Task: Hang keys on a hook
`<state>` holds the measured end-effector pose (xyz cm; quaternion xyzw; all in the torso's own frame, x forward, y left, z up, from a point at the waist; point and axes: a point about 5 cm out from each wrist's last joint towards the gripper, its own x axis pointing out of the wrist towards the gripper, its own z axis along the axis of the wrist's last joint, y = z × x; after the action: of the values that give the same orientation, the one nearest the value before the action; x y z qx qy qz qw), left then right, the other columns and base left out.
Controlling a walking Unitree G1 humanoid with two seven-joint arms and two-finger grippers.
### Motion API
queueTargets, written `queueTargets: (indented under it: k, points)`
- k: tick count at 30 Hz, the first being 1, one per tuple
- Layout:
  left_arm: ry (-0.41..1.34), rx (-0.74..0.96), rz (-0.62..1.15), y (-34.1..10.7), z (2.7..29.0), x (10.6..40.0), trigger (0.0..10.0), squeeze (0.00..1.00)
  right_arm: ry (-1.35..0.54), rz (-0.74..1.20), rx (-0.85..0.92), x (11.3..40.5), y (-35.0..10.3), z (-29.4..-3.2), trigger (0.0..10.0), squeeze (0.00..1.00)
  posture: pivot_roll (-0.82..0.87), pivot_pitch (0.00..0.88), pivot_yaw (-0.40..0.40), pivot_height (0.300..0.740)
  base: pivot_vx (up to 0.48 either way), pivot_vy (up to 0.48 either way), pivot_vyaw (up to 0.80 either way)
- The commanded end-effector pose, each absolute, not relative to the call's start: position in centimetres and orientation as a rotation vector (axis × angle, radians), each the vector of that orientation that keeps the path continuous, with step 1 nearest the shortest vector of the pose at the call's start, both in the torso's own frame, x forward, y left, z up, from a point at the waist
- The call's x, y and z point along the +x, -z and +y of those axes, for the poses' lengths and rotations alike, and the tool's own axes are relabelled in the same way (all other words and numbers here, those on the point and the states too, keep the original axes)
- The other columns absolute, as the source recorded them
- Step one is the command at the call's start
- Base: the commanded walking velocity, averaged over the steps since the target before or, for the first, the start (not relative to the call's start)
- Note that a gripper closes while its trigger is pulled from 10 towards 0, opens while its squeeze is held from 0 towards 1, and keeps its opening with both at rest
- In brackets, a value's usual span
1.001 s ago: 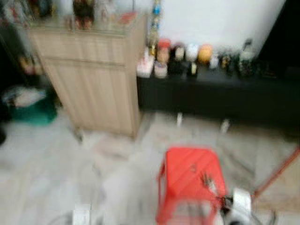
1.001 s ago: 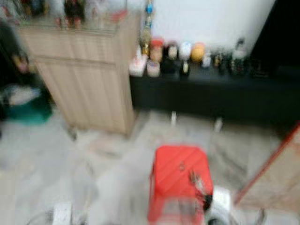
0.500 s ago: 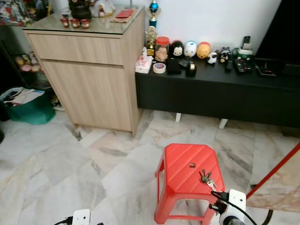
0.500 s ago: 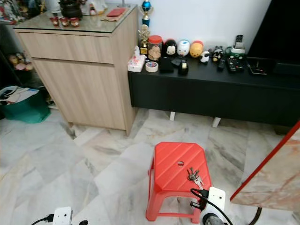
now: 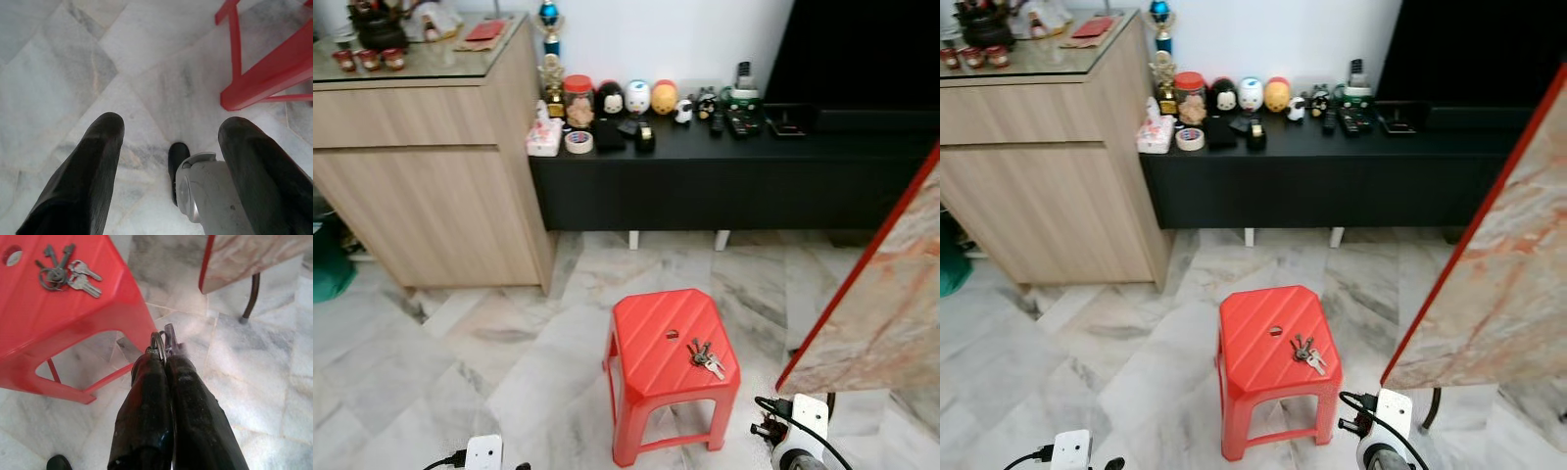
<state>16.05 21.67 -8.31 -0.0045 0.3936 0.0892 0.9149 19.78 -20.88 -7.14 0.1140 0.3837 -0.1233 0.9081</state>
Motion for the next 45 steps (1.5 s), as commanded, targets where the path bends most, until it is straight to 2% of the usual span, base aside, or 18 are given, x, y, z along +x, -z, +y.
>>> queueTargets:
  k: [1,21,33,40,45]
  points:
    - [-0.168,0.006,0.811,8.3,21.6,16.0,10.0,0.00,0.257,0.778,0.235,20.0,7.0,-20.9,10.0,0.00,0.04,0.000,-0.035,0.740,0.000,-0.341,0.00]
    - [-0.159,0.007,0.799,8.3,21.4,16.2,10.0,0.00,0.257,0.747,0.241,20.6,6.6,-20.9,10.0,0.00,0.04,0.000,-0.037,0.740,0.000,-0.400,0.00]
    - [-0.164,0.000,0.790,8.2,21.2,16.2,10.0,0.00,0.262,0.617,0.274,23.9,4.4,-20.8,10.0,0.00,0.03,0.000,-0.039,0.740,0.000,0.000,0.00]
    - [-0.156,0.003,0.782,8.2,20.9,16.4,10.0,0.00,0.249,0.617,0.274,24.3,4.2,-20.6,10.0,0.00,0.04,0.000,-0.042,0.740,0.000,0.000,0.00]
    - [-0.159,0.006,0.774,8.1,20.9,16.5,10.0,0.00,0.248,0.626,0.275,24.1,4.4,-20.4,10.0,0.00,0.03,0.000,-0.042,0.740,0.000,-0.375,0.00]
